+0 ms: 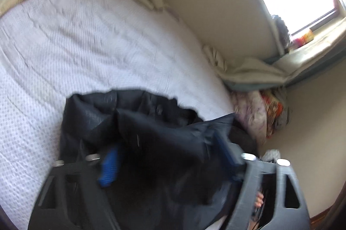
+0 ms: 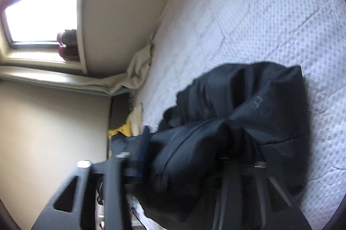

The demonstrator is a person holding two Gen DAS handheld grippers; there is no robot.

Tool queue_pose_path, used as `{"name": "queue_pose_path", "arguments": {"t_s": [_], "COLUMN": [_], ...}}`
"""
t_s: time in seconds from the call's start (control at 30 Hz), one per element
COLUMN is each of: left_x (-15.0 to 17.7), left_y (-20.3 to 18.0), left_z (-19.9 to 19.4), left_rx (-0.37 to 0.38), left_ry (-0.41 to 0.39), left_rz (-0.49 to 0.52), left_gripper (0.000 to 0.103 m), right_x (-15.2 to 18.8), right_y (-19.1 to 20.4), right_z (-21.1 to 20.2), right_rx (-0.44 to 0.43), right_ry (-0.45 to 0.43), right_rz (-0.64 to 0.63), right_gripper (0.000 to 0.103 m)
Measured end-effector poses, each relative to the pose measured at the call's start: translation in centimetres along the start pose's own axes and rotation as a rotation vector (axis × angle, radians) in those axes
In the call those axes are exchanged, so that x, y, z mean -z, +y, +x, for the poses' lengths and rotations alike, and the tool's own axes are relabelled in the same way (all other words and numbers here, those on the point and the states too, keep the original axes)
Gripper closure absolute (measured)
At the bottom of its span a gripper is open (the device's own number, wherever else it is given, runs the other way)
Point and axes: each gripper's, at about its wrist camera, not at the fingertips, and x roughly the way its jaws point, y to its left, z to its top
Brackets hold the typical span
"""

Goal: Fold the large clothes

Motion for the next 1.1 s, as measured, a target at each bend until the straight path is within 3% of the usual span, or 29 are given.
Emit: {"name": "queue_pose_path", "arguments": {"t_s": [0.1,0.27,0.43,0.53,0.67,0.77,0.9,0.97,1.03,1.1], "left_x": [-0.4,-0.4,1.5,4.0,9.0,12.9,15.7,15.9,15.7,15.3], "left_y": [0.4,-0.5,-5.6,-9.6,-13.5,-14.8,-13.1,-10.8,-8.7,-7.3], "left_z": [-1.3,-2.7,-4.2,-4.4,-3.8,-2.2,0.6,2.8,3.9,4.6], "left_rx": [-0.005,-0.137,-0.28,-0.35,-0.42,-0.501,-0.586,-0.682,-0.728,-0.726], "left_ry": [-0.066,-0.116,-0.178,-0.195,-0.156,-0.102,-0.051,-0.011,0.025,0.043], "left_rz": [-0.018,0.054,0.267,0.433,0.621,0.734,0.799,0.791,0.77,0.751], "left_gripper": [0.007,0.007,0.007,0.007,0.003,0.003,0.003,0.006,0.008,0.007], "right_x": [-0.2,-0.3,0.7,3.0,8.4,13.0,16.6,16.8,16.2,15.8], "right_y": [0.4,1.8,5.2,9.4,14.5,16.4,15.8,14.5,12.4,10.4], "right_z": [-1.4,-3.1,-4.2,-4.3,-3.3,-1.8,0.7,2.1,3.2,4.3], "right_rx": [-0.03,0.109,0.234,0.366,0.561,0.615,0.635,0.664,0.739,0.82], "right_ry": [-0.046,-0.131,-0.188,-0.218,-0.22,-0.172,-0.083,-0.057,-0.037,-0.015], "right_rz": [0.007,-0.085,-0.242,-0.437,-0.732,-0.887,-0.938,-0.93,-0.917,-0.915], "right_gripper": [0.038,0.038,0.038,0.04,0.051,0.059,0.065,0.065,0.069,0.073]}}
